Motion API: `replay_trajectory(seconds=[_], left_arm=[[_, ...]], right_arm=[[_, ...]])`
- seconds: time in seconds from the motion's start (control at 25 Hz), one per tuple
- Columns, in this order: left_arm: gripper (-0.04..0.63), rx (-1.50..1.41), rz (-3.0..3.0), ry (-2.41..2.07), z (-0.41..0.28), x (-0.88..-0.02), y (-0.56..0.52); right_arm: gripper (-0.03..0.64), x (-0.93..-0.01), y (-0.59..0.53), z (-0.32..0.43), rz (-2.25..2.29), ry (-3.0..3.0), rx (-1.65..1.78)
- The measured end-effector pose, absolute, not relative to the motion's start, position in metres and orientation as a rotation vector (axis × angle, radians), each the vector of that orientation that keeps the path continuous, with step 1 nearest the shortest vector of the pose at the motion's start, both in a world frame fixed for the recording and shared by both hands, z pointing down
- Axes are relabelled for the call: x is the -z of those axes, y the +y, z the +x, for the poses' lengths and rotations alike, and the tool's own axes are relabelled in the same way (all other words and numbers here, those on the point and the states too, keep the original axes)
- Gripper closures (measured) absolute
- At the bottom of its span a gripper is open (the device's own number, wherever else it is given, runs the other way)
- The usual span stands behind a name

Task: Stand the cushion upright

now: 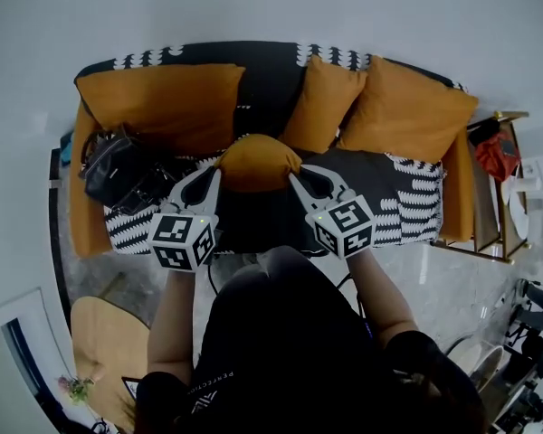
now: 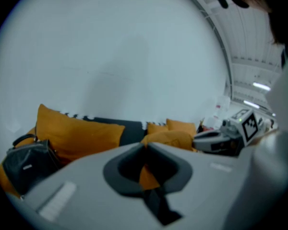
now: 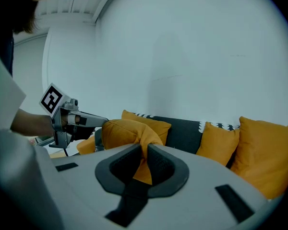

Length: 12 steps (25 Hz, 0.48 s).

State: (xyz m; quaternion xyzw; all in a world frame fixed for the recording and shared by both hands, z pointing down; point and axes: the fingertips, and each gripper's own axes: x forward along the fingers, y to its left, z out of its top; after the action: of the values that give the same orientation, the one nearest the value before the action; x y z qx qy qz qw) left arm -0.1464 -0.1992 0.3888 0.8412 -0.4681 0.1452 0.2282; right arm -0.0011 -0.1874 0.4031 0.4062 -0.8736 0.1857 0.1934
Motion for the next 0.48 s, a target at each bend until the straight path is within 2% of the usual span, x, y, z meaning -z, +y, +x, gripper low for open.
replay_trajectory(seconds=[0.48], left_arm=[[0.569, -0.472, 2.248, -1.278, -0.132, -0.419, -0.247]], right_arm=[[0.575, -0.434, -0.234, 0.013, 1.115, -2.394, -0.629]])
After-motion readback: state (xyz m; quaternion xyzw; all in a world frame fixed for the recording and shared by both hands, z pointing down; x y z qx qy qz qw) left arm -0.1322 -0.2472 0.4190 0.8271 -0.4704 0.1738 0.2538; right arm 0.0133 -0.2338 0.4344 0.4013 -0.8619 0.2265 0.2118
